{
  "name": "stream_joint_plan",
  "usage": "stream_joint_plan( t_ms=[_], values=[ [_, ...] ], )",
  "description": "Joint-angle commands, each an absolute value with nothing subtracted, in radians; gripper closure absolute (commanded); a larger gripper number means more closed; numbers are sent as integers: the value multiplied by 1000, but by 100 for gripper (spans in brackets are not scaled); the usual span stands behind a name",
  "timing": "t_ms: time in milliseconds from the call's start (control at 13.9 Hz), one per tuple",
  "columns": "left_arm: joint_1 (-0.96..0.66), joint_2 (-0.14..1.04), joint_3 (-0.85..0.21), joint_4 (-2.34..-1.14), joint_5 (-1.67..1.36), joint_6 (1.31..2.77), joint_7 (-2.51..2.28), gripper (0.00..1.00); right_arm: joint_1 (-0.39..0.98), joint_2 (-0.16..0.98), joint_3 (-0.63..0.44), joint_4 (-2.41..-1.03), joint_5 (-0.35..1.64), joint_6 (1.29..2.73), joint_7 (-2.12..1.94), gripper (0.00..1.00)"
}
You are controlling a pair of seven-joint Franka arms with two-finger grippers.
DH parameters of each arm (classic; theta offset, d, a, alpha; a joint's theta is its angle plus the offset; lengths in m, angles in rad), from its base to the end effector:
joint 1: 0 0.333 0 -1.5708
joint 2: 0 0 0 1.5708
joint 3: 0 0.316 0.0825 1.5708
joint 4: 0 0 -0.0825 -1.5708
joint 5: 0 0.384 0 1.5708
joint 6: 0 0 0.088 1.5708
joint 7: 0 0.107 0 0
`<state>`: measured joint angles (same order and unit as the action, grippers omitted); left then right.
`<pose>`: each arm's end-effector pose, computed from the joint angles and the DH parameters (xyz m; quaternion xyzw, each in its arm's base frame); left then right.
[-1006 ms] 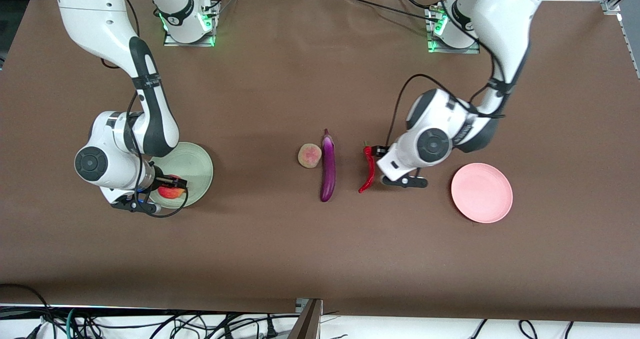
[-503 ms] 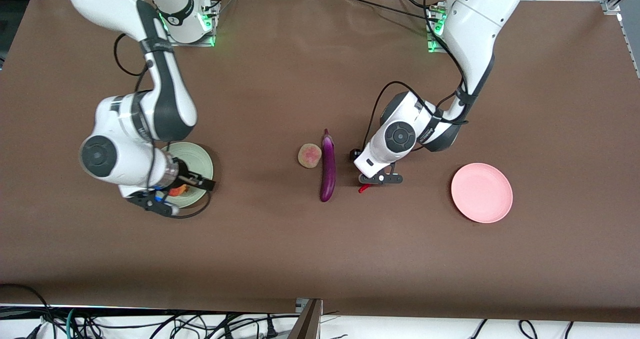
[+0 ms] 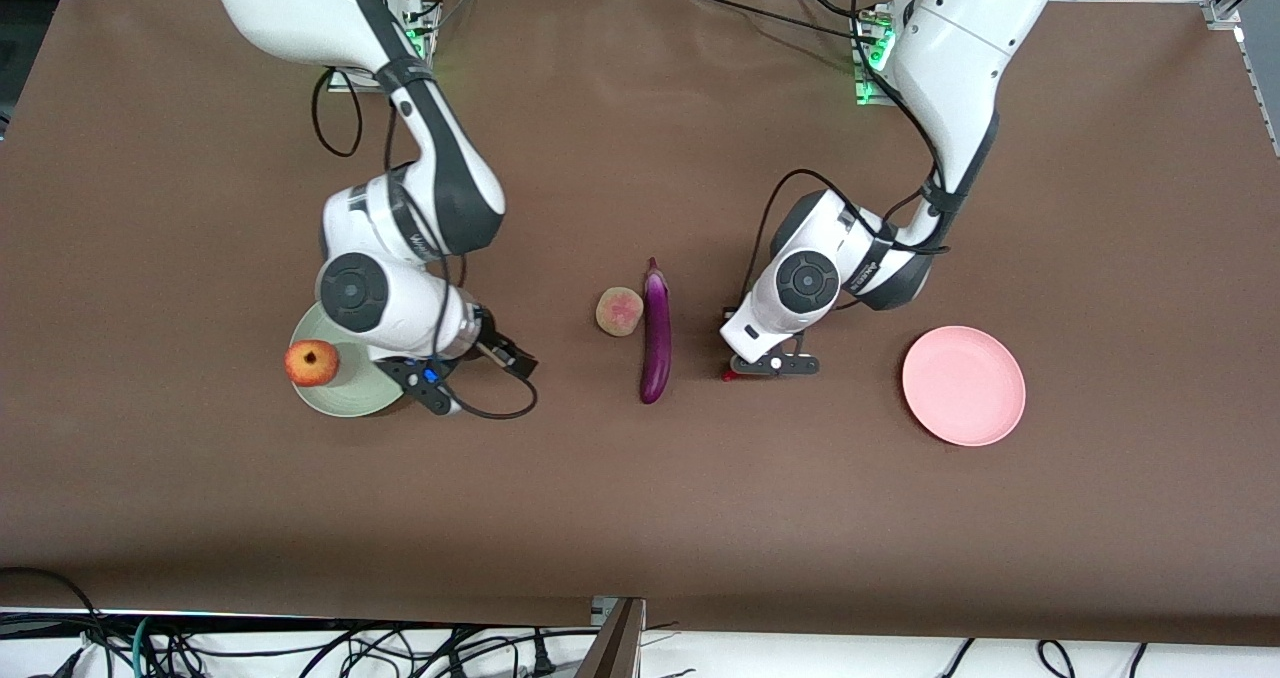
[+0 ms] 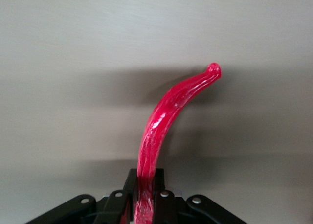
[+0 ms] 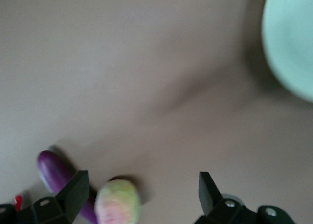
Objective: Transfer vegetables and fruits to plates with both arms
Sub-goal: 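Grasp the peach with the right gripper while the left gripper carries the chili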
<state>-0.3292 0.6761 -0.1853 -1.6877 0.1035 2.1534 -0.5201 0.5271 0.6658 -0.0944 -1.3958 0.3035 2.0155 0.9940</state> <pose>0.5776 -0.3098 0.1952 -0.9948 0.0157 0.0950 0.0318 0.6419 0.3306 0.3143 -0.9373 0.3312 0.0851 0.0665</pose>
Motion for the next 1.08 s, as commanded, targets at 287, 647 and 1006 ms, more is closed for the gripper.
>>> stream_joint_plan(
  t_ms=[287, 647, 1006],
  values=[
    [-157, 555, -143, -1609, 242, 1830, -190, 100, 666, 767, -48, -1394, 304, 2157, 1271, 1],
    [27, 587, -146, -1614, 331, 1922, 83, 100, 733, 831, -49, -1477, 302, 2299, 1287, 1],
    [58, 614, -144, -1609, 333, 1956, 86, 78, 735, 792, -76, -1520, 295, 2300, 1246, 62]
  ],
)
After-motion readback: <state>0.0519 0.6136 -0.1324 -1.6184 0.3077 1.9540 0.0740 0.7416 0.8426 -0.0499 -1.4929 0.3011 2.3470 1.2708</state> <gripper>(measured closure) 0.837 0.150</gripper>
